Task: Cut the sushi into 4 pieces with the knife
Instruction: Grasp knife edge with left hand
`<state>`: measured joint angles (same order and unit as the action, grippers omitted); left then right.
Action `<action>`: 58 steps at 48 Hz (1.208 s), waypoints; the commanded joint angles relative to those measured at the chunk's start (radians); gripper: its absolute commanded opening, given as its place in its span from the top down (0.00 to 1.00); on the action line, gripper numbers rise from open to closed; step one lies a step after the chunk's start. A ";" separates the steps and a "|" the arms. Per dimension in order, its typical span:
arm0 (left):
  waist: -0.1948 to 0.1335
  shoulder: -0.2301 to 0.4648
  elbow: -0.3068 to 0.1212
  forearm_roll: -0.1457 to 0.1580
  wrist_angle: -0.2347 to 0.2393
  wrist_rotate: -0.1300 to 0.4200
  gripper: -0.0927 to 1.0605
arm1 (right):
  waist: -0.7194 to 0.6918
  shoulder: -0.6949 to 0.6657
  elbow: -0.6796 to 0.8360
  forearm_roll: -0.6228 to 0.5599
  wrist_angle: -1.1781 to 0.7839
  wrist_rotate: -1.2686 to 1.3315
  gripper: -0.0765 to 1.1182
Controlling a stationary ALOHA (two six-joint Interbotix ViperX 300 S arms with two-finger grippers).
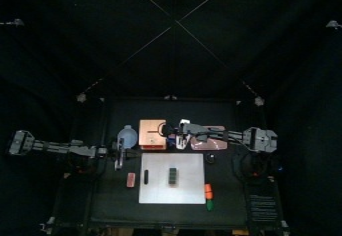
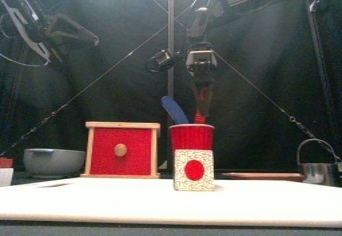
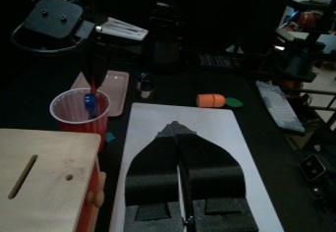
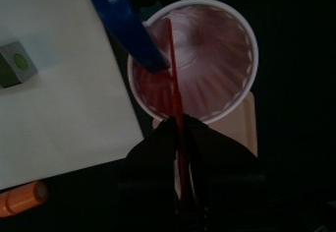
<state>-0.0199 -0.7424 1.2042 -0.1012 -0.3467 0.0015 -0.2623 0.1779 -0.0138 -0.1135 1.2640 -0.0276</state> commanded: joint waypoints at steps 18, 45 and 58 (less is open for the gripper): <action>0.014 0.002 -0.009 0.003 -0.061 0.006 0.71 | 0.032 -0.291 -0.058 -0.017 0.074 0.037 0.86; 0.149 0.018 -0.043 0.049 -0.238 0.012 0.08 | 0.127 -0.676 0.456 -0.031 -0.653 0.161 0.86; 0.146 0.121 -0.057 0.153 -0.239 0.006 0.08 | 0.175 -0.762 0.773 -0.043 -1.181 0.152 0.86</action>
<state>0.1243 -0.6458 1.1781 0.0491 -0.5768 0.0077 -0.0920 -0.5630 0.7102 -0.1549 0.1963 0.1227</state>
